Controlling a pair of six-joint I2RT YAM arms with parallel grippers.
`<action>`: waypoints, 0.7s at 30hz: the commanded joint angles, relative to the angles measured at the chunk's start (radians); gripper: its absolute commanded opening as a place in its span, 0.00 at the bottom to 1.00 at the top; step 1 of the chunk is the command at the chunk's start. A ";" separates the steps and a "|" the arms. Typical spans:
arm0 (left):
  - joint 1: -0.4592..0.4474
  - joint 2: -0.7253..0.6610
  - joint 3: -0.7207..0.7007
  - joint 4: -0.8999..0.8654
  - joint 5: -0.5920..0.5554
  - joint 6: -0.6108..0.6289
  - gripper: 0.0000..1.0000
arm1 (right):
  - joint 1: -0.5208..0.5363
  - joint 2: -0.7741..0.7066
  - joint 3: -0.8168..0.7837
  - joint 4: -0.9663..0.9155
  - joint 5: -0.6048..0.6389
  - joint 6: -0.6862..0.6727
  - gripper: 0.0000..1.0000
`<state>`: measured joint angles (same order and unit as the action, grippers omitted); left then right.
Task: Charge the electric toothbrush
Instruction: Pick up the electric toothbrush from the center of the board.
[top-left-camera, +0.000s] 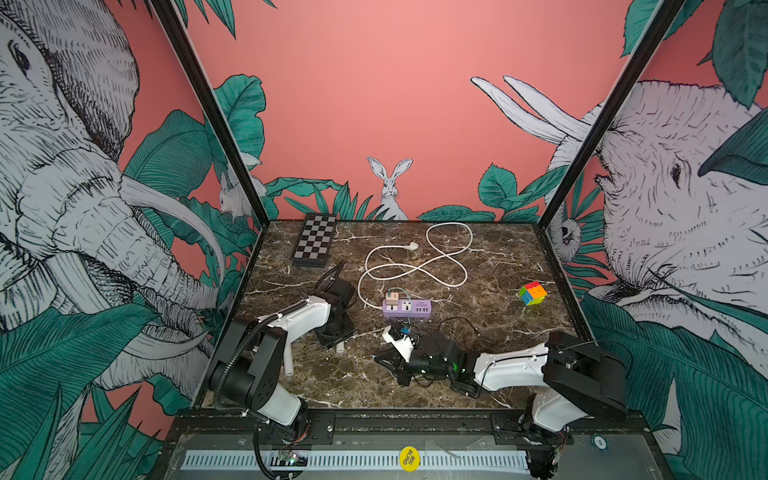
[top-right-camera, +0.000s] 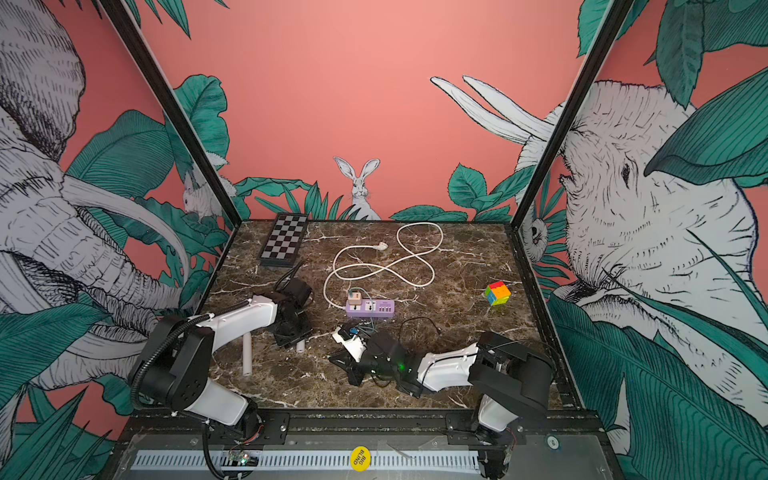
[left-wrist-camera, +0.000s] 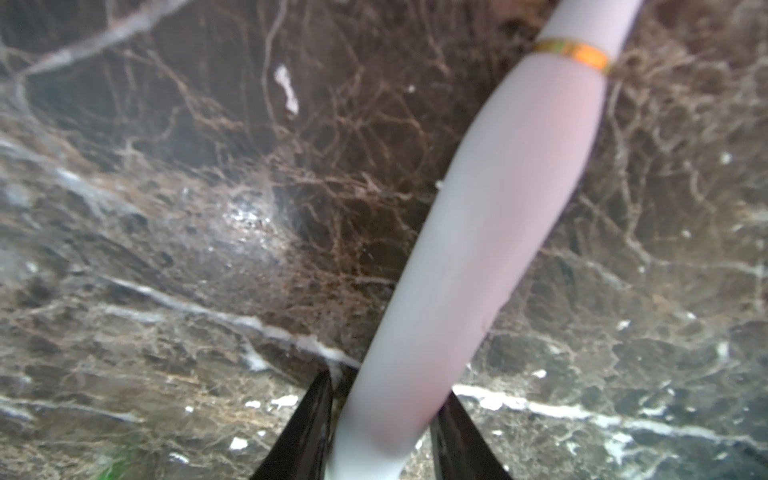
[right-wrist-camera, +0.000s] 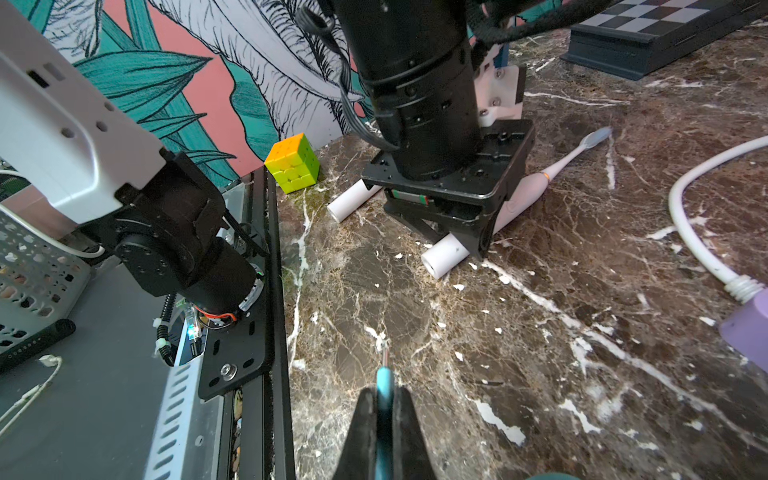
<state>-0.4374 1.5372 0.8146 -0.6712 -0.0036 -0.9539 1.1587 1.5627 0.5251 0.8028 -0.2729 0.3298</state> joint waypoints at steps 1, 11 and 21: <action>-0.032 0.038 -0.023 0.046 0.015 -0.033 0.38 | 0.009 -0.018 0.027 -0.004 -0.003 -0.024 0.00; -0.053 0.073 -0.053 0.094 0.043 -0.048 0.28 | 0.021 -0.018 0.031 -0.021 0.013 -0.039 0.00; -0.055 0.119 -0.070 0.123 0.062 -0.036 0.25 | 0.024 -0.023 0.038 -0.042 0.018 -0.047 0.00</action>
<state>-0.4820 1.5585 0.8150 -0.6350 -0.0010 -0.9836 1.1740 1.5623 0.5392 0.7494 -0.2646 0.3004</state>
